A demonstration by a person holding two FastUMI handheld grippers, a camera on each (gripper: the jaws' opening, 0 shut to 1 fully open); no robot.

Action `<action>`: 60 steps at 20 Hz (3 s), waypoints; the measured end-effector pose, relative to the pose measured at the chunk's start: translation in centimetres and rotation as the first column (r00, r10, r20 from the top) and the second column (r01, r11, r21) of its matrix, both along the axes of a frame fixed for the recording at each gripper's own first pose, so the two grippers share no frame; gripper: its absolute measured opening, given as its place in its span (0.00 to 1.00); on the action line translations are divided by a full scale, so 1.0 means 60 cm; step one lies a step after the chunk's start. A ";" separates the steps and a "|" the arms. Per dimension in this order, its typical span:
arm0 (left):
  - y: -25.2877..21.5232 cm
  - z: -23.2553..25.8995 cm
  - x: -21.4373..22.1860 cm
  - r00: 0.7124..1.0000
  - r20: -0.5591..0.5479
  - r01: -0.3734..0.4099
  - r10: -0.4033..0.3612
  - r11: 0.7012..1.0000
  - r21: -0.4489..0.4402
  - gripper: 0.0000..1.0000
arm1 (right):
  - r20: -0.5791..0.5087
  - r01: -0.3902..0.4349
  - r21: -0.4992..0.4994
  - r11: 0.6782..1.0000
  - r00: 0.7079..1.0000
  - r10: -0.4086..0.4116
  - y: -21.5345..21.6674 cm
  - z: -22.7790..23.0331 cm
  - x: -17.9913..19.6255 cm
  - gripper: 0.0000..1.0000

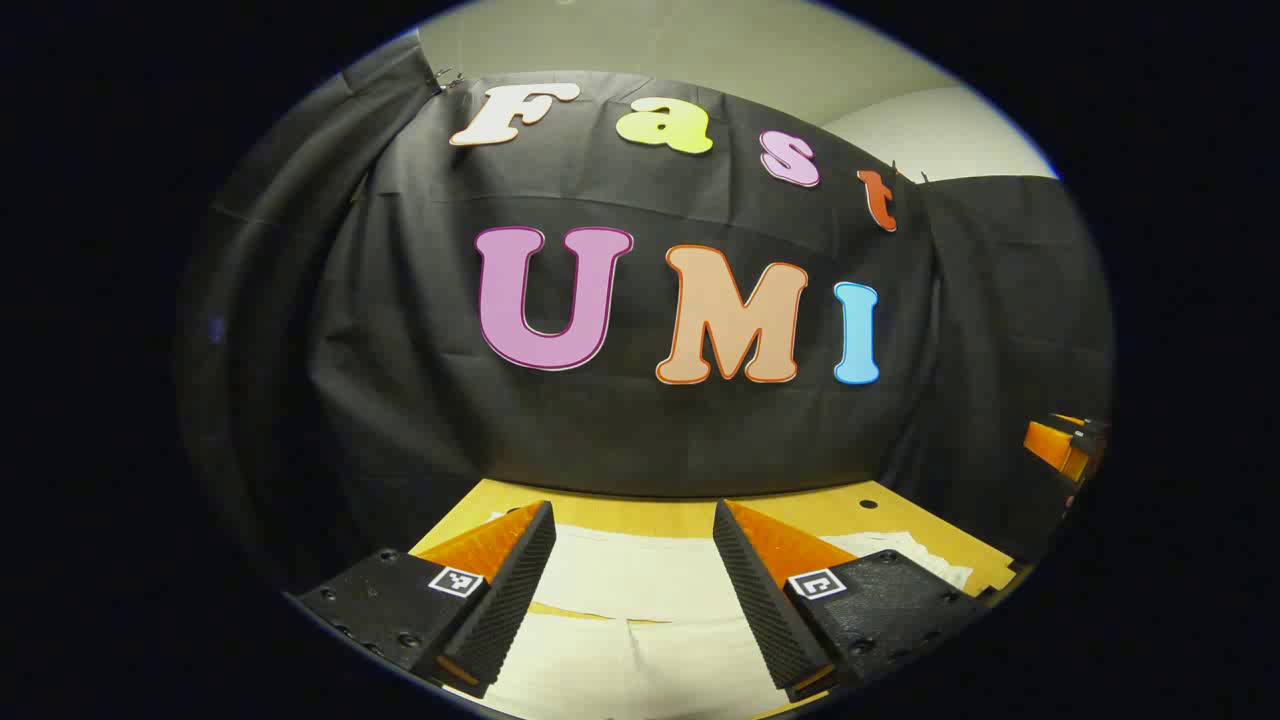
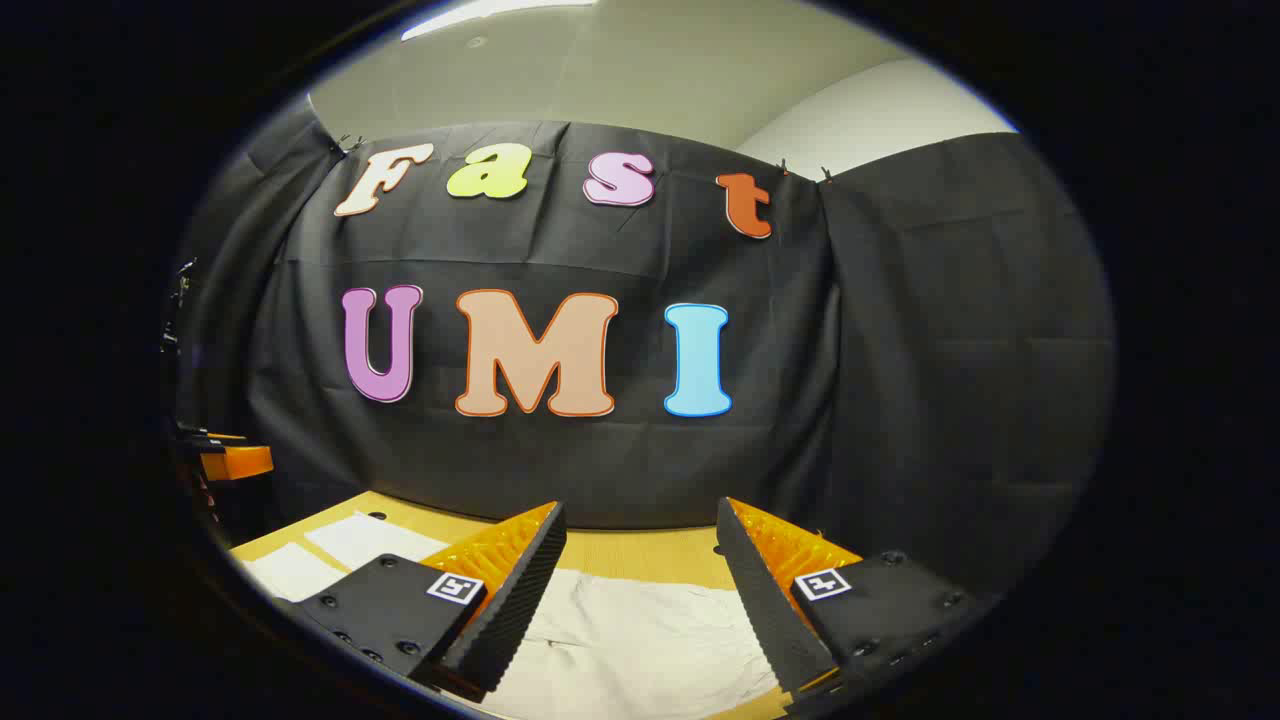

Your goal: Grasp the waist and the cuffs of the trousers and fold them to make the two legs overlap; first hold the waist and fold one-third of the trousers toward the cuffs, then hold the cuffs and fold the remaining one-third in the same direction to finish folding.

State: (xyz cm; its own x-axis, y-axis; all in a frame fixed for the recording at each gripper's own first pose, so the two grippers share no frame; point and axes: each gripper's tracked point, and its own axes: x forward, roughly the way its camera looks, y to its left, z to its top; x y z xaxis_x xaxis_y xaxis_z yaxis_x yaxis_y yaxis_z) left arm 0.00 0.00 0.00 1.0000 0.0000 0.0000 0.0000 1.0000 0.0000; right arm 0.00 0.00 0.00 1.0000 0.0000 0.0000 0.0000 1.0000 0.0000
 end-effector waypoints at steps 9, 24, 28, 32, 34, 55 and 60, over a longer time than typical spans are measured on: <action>0.010 -0.022 -0.010 0.999 -0.034 0.019 -0.019 1.000 -0.003 0.94 | -0.021 0.005 -0.013 1.000 1.000 -0.005 0.011 -0.016 -0.017 0.97; 0.059 -0.299 -0.098 0.743 -0.567 0.495 -0.355 0.862 0.108 0.95 | -0.090 0.012 -0.041 0.999 0.996 -0.015 0.078 -0.072 -0.058 0.97; 0.104 -0.383 -0.137 0.590 -0.728 0.644 -0.350 0.748 0.163 0.94 | -0.122 0.026 -0.040 0.999 0.992 -0.030 0.077 -0.092 -0.072 0.97; 0.153 -0.464 -0.189 0.427 -0.856 0.764 -0.291 0.622 0.170 0.94 | -0.139 0.048 -0.042 0.998 0.989 -0.053 0.062 -0.103 -0.081 0.97; 0.171 -0.491 -0.202 0.382 -0.889 0.799 -0.253 0.574 0.180 0.94 | -0.156 0.061 -0.035 0.998 0.986 -0.066 0.054 -0.114 -0.087 0.97; 0.238 -0.561 -0.218 0.058 -0.998 0.901 0.020 0.431 0.061 0.49 | -0.264 -0.083 -0.096 0.992 0.963 0.055 0.050 -0.185 -0.053 0.97; 0.231 -0.563 -0.205 0.072 -0.996 0.890 0.061 0.446 0.091 0.00 | -0.338 -0.245 -0.135 0.960 0.922 0.188 0.051 -0.240 -0.011 0.98</action>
